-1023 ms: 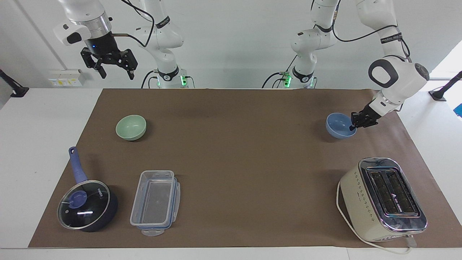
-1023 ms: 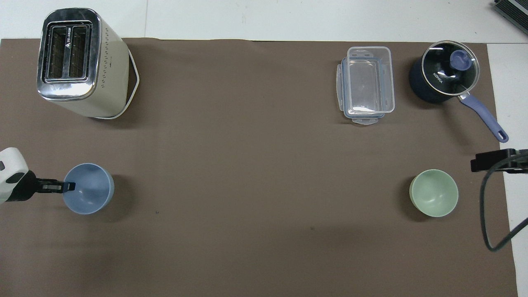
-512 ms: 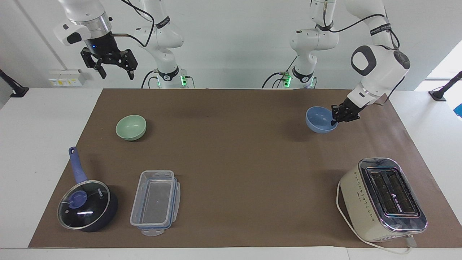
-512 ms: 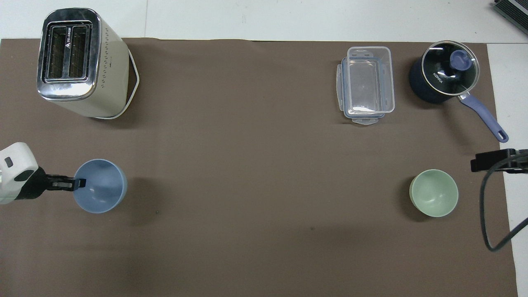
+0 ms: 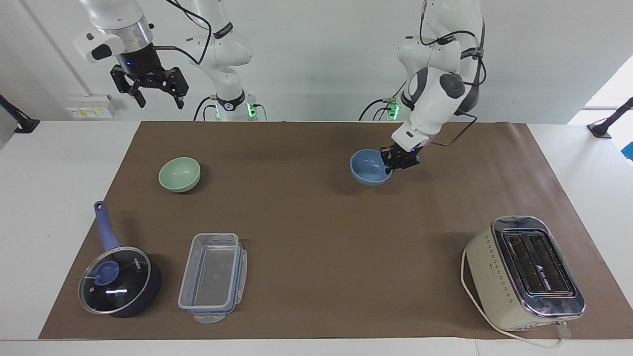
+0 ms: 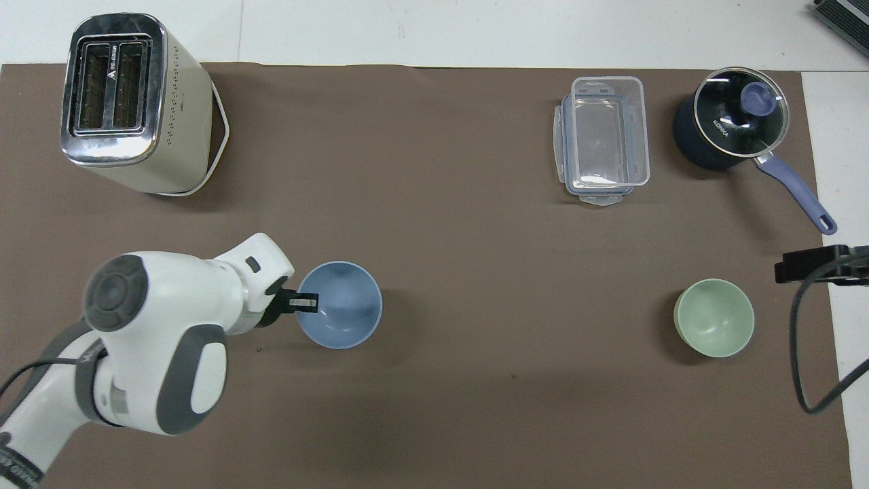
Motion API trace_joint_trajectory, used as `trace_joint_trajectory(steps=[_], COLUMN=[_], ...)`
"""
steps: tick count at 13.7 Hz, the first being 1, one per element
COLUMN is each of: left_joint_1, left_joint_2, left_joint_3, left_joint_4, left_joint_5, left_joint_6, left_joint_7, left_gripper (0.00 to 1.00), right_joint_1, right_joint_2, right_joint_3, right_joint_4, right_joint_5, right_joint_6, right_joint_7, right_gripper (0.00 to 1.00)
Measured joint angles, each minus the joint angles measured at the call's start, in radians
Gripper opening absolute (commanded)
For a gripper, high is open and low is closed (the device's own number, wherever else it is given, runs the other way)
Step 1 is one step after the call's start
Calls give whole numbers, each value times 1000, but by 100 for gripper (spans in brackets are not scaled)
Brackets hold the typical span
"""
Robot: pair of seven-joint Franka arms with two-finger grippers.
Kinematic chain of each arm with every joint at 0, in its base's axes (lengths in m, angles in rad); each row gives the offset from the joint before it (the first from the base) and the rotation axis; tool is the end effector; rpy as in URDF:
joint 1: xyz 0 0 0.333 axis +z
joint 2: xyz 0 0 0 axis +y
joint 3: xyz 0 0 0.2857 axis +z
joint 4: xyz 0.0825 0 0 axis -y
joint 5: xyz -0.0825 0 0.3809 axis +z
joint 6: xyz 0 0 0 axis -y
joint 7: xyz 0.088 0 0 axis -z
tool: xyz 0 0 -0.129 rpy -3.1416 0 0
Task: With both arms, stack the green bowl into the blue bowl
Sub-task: 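Slide the blue bowl with the left gripper toward the table center, then release the blue bowl and withdraw the left gripper to rest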
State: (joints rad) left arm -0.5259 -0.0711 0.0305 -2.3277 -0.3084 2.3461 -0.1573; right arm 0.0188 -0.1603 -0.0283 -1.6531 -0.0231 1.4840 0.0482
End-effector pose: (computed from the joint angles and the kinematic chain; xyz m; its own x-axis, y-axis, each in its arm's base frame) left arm 0.4435 -0.2502 0.3270 0.9915 -0.1276 0.0254 -0.1299 -0.9610 0.2440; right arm 0.4960 -0.0089 0.6104 0.9982 -0.0593 -0.0079 -0.0591 -0.9981 0.0189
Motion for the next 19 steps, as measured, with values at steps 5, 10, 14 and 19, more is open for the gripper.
trace_joint_trajectory(steps=[5,10,14,19], left_joint_1=[-213,-262,-269,-266], left_joint_2=[88,113,116,121], left_joint_3=[-3,-3,-2,17], left_joint_4=[-2,-1,1,25], left_joint_5=[0,0,0,0], left_joint_6=[133,145,146,144], left_joint_7=[-162,-196,-196,-197], left_gripper=[0,0,69,100], right_joint_1=[0,0,0,-1], right_joint_2=[0,0,0,0], right_joint_3=[0,0,0,-1], right_joint_4=[0,0,0,0], right_joint_5=[0,0,0,0], right_joint_6=[0,0,0,0], right_joint_7=[0,0,0,-1], right_gripper=[100,100,100,100])
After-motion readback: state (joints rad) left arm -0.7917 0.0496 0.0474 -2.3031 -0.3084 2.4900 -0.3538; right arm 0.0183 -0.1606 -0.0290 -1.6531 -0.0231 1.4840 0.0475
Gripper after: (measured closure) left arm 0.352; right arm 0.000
